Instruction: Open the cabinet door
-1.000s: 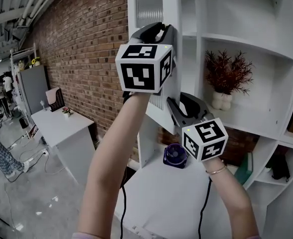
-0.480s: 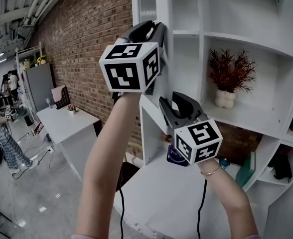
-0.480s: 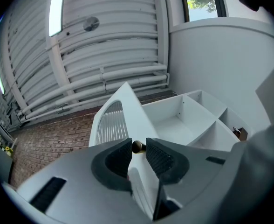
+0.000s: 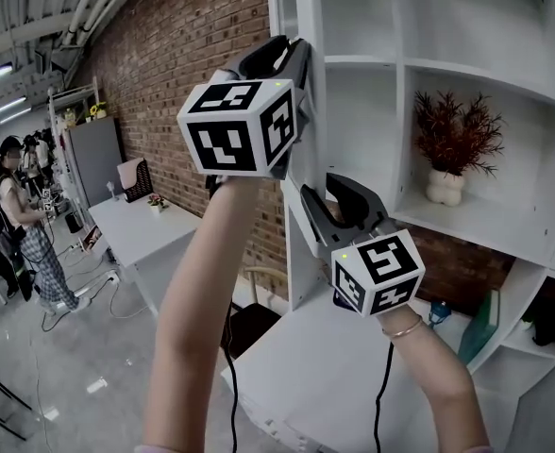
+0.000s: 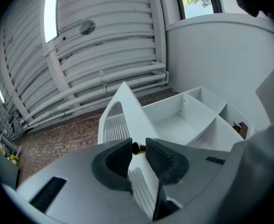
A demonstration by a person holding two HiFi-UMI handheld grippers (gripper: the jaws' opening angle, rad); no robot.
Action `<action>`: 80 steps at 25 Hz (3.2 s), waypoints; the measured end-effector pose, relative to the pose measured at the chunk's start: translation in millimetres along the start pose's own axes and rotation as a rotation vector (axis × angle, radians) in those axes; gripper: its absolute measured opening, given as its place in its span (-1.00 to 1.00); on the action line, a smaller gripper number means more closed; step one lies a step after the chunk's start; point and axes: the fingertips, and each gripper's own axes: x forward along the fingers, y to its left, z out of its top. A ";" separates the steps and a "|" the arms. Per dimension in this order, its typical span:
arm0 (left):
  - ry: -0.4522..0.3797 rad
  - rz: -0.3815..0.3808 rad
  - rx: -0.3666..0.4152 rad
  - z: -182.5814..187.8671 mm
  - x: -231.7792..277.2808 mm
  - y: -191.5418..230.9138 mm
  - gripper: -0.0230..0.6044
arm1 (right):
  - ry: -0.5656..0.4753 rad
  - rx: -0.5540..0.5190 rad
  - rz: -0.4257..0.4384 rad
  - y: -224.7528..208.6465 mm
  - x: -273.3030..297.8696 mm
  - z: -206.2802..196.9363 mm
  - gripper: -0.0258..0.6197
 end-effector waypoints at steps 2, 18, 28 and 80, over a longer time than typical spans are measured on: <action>-0.007 0.004 -0.015 2.2 -5.0 6.2 -0.64 | -0.007 0.004 0.014 7.0 2.8 2.1 -0.51; -0.002 -0.010 -0.016 7.9 -28.4 37.9 -0.69 | -0.055 0.009 0.086 45.1 22.1 7.8 -0.45; -0.028 0.002 -0.018 10.3 -47.2 69.6 -0.74 | -0.087 0.007 0.140 74.9 41.4 10.0 -0.43; 0.053 0.278 0.091 -32.5 -113.7 219.1 -0.92 | -0.120 0.147 0.311 162.7 158.6 -16.5 -0.57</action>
